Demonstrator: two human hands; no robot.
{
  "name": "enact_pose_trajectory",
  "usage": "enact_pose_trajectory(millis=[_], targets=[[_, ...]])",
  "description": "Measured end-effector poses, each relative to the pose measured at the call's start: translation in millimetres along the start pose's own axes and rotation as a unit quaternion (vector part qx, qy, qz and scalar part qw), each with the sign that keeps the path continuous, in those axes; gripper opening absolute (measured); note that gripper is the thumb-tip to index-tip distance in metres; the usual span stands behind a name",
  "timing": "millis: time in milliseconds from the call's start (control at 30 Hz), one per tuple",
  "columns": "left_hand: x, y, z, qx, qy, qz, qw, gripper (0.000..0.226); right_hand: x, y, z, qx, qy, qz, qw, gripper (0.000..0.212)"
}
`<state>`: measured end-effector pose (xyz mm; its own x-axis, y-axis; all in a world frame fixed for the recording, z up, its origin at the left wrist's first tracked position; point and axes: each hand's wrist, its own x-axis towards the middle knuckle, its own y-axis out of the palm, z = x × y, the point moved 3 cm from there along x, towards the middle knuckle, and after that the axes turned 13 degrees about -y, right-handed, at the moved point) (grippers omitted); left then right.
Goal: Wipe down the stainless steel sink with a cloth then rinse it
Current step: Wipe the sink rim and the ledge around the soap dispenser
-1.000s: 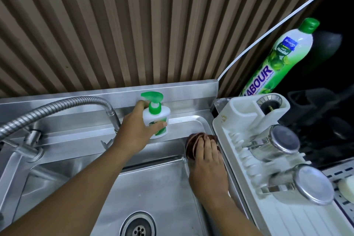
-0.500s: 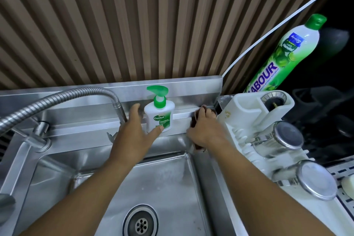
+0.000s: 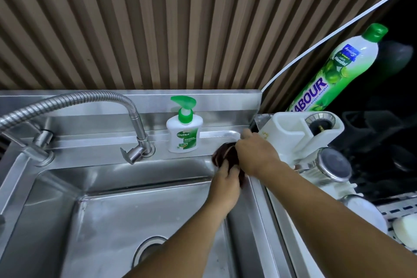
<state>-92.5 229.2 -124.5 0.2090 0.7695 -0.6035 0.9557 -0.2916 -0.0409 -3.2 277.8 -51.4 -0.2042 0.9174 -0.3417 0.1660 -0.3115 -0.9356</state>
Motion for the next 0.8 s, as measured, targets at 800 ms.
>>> enact_pose_trajectory(millis=[800], targets=[[-128, 31, 117, 0.169, -0.024, 0.046, 0.984, 0.028, -177, 69, 60, 0.111, 0.068, -0.014, 0.991, 0.024]])
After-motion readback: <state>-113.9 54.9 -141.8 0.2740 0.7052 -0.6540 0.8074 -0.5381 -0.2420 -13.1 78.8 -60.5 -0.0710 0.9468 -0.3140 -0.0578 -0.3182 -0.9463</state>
